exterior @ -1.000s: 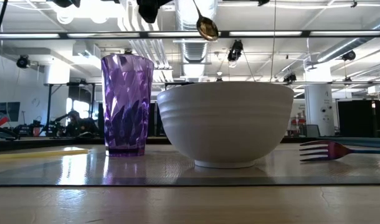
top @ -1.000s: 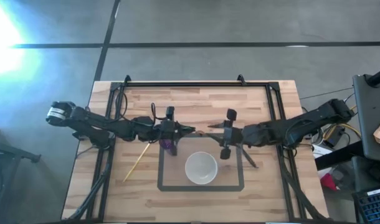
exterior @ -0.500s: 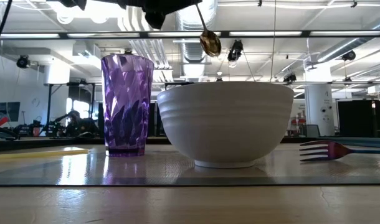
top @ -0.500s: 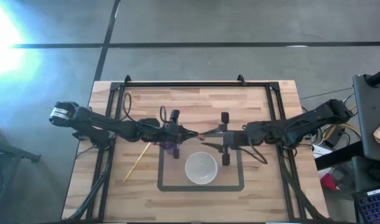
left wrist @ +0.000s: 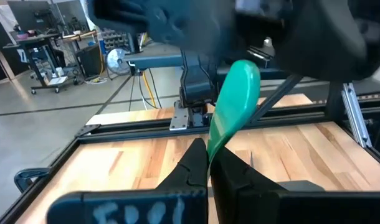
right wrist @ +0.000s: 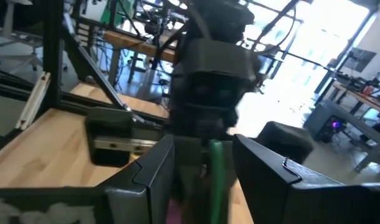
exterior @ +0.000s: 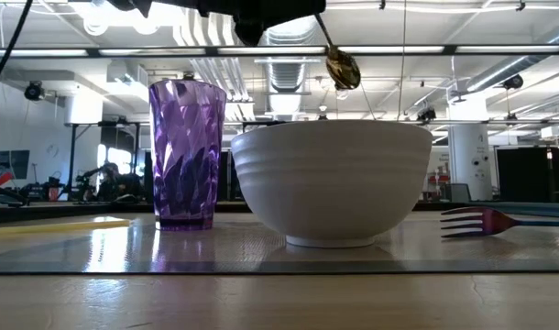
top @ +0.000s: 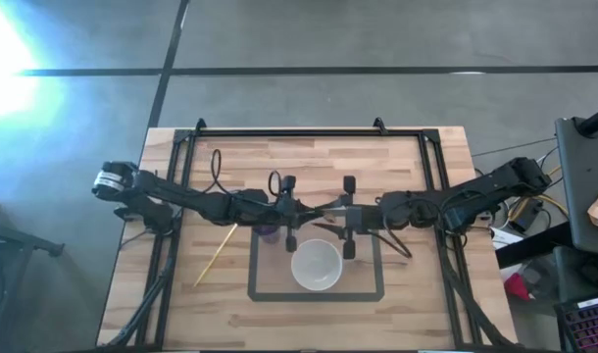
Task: Pick & Place Utensil
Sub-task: Put the green spoon into the white bowl on the transparent mat
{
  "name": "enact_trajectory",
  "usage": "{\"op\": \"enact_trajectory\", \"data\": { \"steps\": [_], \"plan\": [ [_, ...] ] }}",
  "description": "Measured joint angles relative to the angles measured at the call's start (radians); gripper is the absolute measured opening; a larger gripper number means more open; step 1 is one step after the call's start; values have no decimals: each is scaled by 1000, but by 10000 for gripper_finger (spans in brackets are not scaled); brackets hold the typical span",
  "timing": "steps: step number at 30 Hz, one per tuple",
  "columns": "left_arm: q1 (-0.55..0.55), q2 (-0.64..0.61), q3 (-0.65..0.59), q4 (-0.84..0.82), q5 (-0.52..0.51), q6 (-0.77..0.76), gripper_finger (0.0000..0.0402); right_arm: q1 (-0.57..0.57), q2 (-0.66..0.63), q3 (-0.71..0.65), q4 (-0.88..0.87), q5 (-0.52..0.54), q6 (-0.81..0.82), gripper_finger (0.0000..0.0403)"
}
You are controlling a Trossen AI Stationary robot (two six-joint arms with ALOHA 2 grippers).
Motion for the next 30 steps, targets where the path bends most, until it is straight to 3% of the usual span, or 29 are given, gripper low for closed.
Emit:
{"op": "enact_trajectory", "data": {
  "steps": [17, 30],
  "plan": [
    [-1, 0, 15, 4, 1, 17, 0, -11, 17, -2, -7, 40, 51, 163],
    [0, -2, 15, 35, 0, 25, 0, -26, 27, -2, 25, 41, 61, 117]
  ]
}}
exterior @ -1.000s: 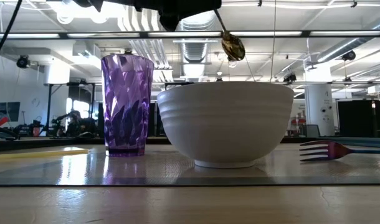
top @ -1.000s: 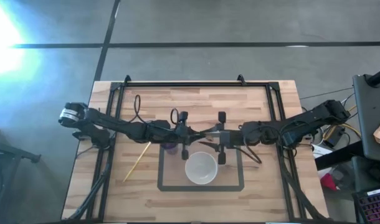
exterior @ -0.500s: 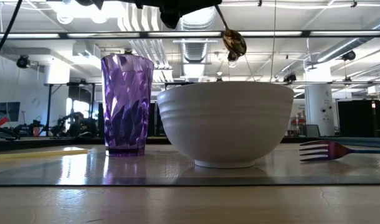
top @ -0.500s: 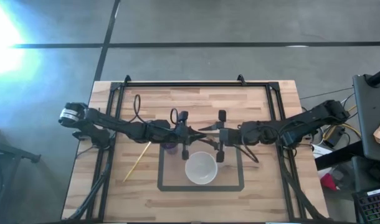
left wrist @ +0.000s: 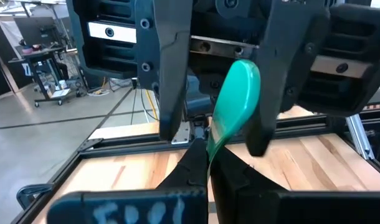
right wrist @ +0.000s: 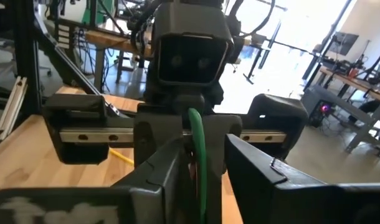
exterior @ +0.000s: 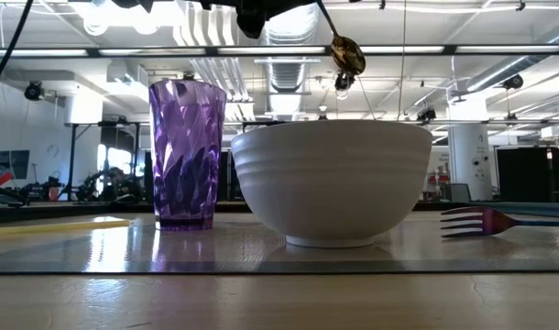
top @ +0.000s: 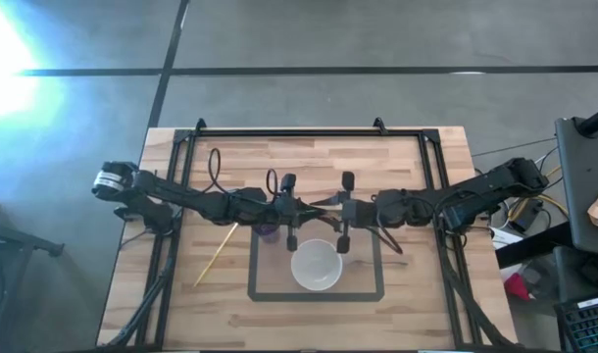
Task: Pick & Place Utensil
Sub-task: Put the green spoon into the white bowl on the transparent mat
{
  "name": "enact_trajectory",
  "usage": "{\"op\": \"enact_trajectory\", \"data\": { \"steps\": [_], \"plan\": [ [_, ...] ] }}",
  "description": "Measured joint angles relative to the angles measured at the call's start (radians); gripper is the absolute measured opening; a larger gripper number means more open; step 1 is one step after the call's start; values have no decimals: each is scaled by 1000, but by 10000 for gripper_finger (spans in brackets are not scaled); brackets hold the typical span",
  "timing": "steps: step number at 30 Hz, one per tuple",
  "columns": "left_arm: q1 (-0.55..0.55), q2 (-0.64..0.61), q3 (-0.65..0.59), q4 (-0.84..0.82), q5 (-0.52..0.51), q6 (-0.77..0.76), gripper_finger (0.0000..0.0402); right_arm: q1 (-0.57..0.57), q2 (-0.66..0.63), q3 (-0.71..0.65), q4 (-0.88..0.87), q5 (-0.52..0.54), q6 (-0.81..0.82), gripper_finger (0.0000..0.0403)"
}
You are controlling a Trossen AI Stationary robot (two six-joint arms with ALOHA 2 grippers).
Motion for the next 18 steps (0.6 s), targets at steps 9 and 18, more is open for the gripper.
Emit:
{"op": "enact_trajectory", "data": {
  "steps": [9, 18],
  "plan": [
    [0, 0, 0, 0, -3, -1, 0, -14, 0, 0, -8, -33, 47, 28],
    [0, 0, -1, -4, 0, -3, 15, -16, 0, 0, -18, -38, 44, 10]
  ]
}}
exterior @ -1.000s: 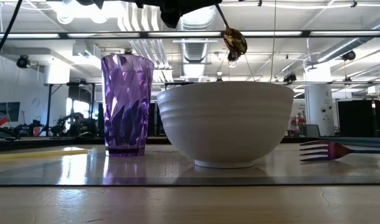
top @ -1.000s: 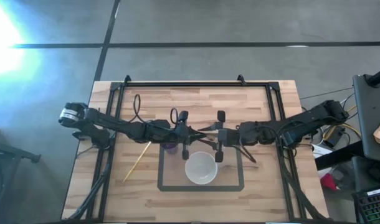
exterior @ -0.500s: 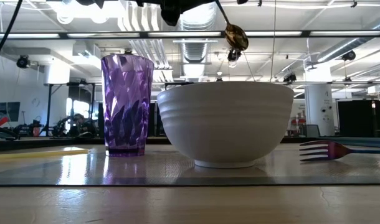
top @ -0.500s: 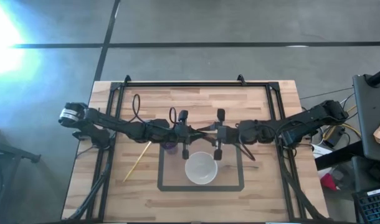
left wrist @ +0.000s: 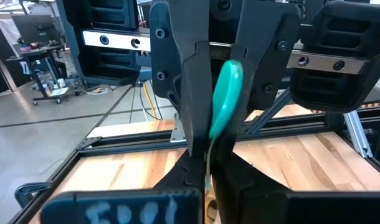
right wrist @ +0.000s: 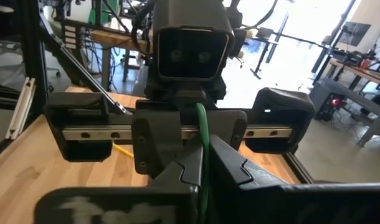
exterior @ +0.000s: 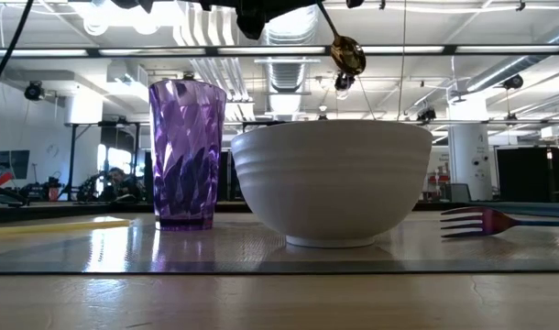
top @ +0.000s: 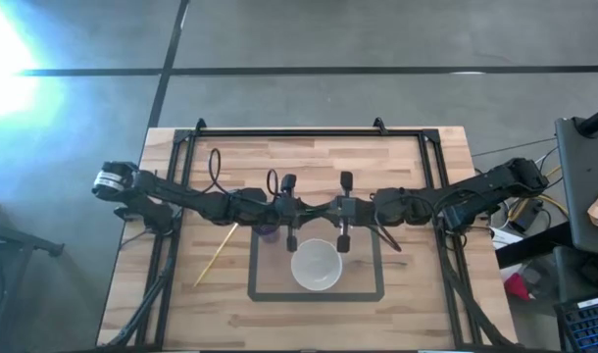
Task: Pick & Place Utensil
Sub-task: Put the green spoon into the white bowl on the transparent mat
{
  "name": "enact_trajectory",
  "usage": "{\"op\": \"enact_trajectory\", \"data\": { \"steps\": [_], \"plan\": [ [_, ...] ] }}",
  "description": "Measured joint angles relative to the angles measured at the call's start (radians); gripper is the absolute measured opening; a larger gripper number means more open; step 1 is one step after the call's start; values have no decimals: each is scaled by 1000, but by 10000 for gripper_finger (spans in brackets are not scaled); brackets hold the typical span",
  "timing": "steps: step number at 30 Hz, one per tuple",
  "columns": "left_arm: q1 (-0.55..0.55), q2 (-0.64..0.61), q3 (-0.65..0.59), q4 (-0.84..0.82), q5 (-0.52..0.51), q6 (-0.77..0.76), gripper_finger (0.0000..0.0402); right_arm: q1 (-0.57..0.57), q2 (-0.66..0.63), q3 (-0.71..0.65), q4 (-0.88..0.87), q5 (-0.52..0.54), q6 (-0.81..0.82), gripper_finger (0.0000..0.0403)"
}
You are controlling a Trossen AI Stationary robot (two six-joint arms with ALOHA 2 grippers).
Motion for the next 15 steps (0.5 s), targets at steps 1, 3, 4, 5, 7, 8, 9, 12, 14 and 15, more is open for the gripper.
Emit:
{"op": "enact_trajectory", "data": {
  "steps": [1, 3, 4, 5, 7, 8, 9, 12, 14, 15],
  "plan": [
    [0, 0, 0, -1, -1, 1, 18, -1, 0, 0, -4, 1, 0, 9],
    [0, 0, 0, 0, -3, 2, 24, -1, -1, 0, -16, 3, 1, 9],
    [0, 0, 0, 0, -3, 2, 27, -1, -1, 0, -21, 3, 1, 9],
    [0, 0, 0, 1, -3, 3, 30, -1, -1, 0, -22, 3, 1, 9],
    [0, 0, 0, -1, -3, 12, 38, 0, -3, 0, -23, 3, 1, 9],
    [0, 0, 0, -2, -3, 15, 44, 0, -7, 0, -25, 3, 1, 9],
    [0, 0, 0, -2, -3, 19, 51, 0, -12, 0, -37, 5, 1, 9],
    [0, 0, 0, -6, -7, 21, 78, 0, -29, 0, -75, 47, 1, 8],
    [1, 0, 0, -13, -11, 21, 101, 0, -41, 0, -103, 67, 5, 8],
    [1, 0, 1, -19, -15, 22, 113, 0, -51, 0, -120, 70, 5, 8]
  ]
}}
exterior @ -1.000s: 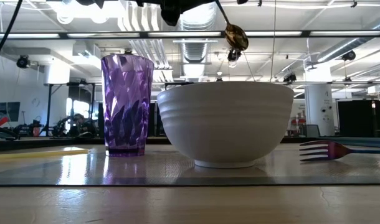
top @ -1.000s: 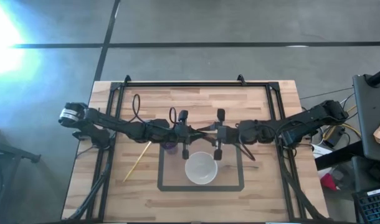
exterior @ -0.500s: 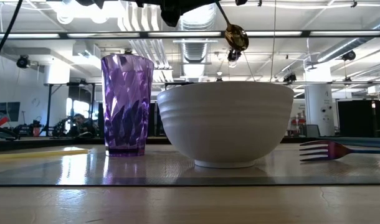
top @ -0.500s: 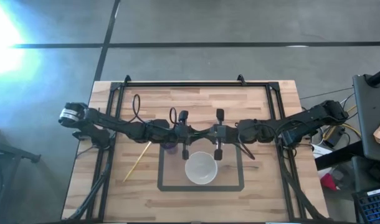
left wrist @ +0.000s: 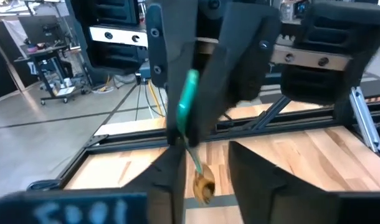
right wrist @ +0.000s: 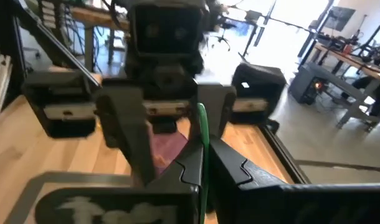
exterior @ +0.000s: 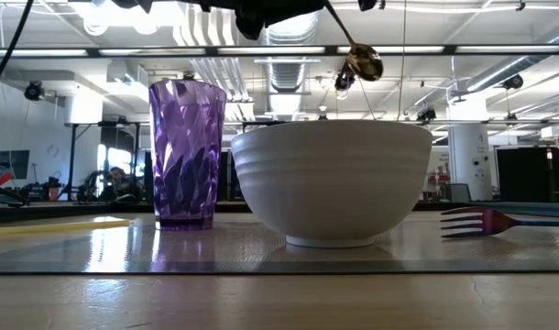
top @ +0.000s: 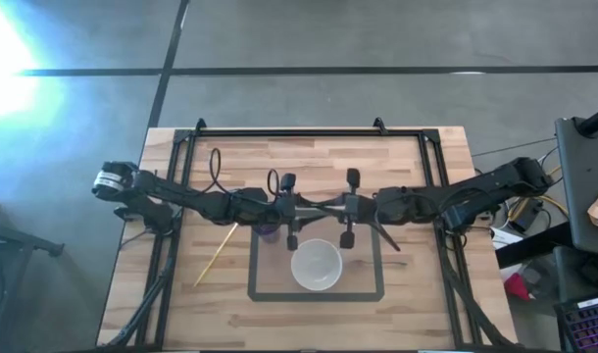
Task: Pick & Place Utensil
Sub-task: Put the green spoon into the white bowl on the transparent mat
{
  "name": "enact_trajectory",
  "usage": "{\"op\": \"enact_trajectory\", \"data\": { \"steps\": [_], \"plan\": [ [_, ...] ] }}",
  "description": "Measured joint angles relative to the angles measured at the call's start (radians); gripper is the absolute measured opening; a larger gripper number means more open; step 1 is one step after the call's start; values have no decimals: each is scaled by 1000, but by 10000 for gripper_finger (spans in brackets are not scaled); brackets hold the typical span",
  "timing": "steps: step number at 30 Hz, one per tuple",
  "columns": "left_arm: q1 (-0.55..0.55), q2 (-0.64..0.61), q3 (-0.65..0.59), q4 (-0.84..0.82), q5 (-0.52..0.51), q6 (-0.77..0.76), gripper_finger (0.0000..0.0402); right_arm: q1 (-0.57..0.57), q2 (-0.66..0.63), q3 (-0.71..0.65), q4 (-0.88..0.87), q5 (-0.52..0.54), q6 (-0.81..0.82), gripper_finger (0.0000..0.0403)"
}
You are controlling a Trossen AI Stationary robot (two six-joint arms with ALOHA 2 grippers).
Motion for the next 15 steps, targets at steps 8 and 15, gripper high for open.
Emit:
{"op": "enact_trajectory", "data": {
  "steps": [8, 15],
  "plan": [
    [0, -28, 1, -47, -25, 11, 183, 0, -82, 0, -142, 24, -1, 8],
    [-1, -98, 1, -129, -27, 10, 184, -1, -173, -5, -321, 92, 41, 8]
  ]
}}
